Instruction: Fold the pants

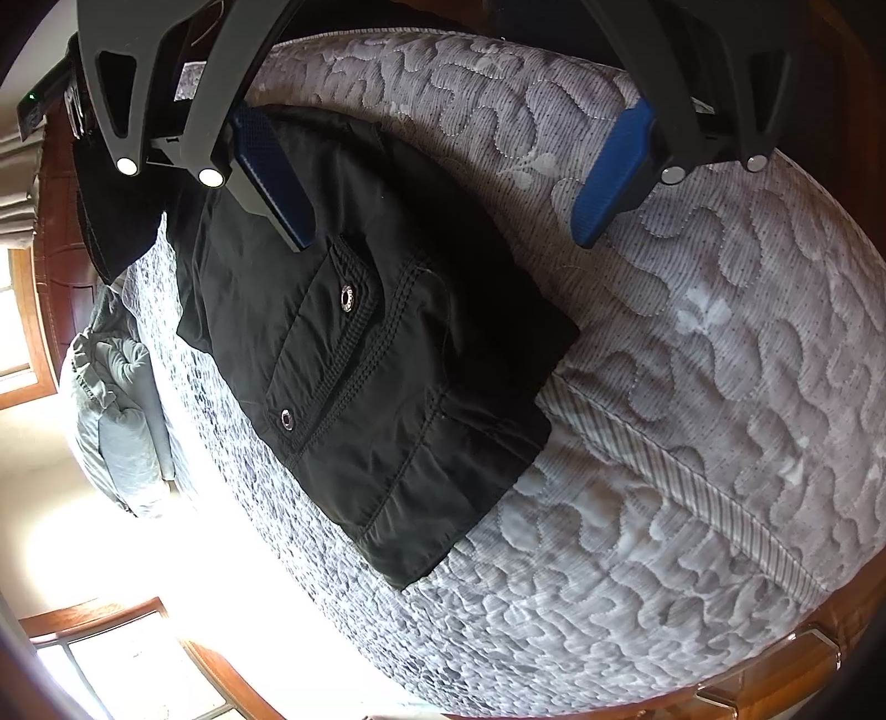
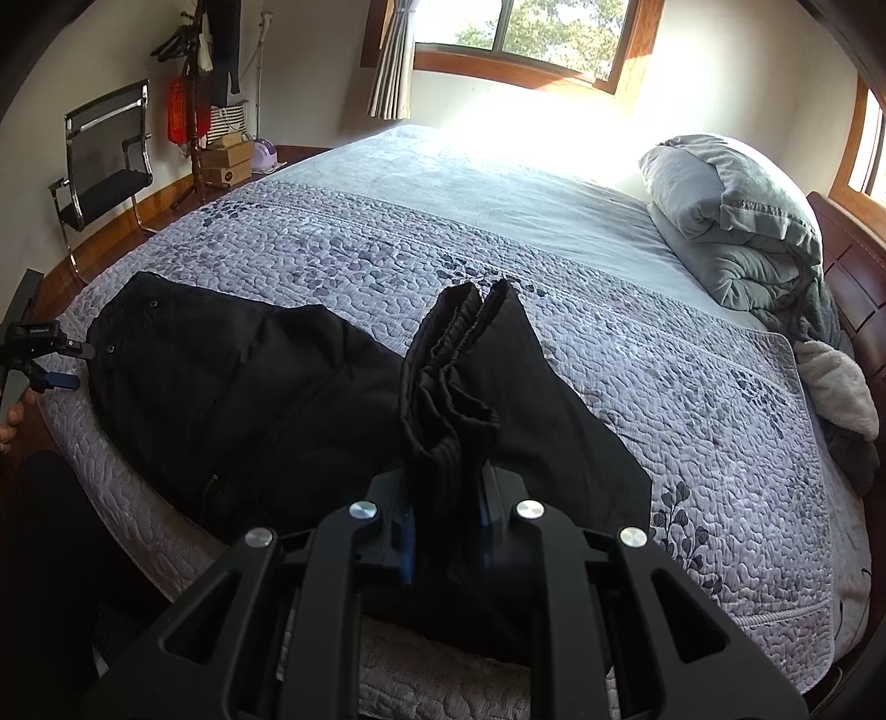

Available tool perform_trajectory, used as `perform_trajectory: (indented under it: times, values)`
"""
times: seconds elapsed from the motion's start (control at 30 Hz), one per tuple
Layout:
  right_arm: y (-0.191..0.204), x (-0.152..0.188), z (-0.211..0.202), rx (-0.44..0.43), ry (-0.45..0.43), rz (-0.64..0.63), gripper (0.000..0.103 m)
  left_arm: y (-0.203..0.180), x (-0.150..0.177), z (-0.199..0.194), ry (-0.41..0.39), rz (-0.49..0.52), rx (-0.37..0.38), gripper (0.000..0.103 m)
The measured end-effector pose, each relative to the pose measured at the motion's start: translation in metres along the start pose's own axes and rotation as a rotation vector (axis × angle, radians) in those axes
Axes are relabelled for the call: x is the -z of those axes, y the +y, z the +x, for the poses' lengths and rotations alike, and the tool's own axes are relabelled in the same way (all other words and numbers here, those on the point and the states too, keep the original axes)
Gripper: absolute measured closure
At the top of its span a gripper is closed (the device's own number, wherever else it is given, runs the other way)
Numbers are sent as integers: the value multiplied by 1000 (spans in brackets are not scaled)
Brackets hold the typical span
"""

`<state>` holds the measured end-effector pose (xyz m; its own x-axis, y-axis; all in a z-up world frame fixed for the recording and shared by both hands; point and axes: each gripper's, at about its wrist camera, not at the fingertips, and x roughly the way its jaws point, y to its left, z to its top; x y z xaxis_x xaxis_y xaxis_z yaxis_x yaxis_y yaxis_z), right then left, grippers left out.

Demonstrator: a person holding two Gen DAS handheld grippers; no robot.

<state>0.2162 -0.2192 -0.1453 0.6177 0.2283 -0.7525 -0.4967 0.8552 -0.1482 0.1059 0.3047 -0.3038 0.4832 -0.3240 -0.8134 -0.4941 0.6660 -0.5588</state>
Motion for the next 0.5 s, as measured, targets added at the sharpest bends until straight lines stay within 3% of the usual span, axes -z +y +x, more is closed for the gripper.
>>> perform_trajectory:
  times: [0.5]
  values:
    - [43, 16, 27, 44, 58, -144, 88, 3, 3, 6, 11, 1, 10, 9]
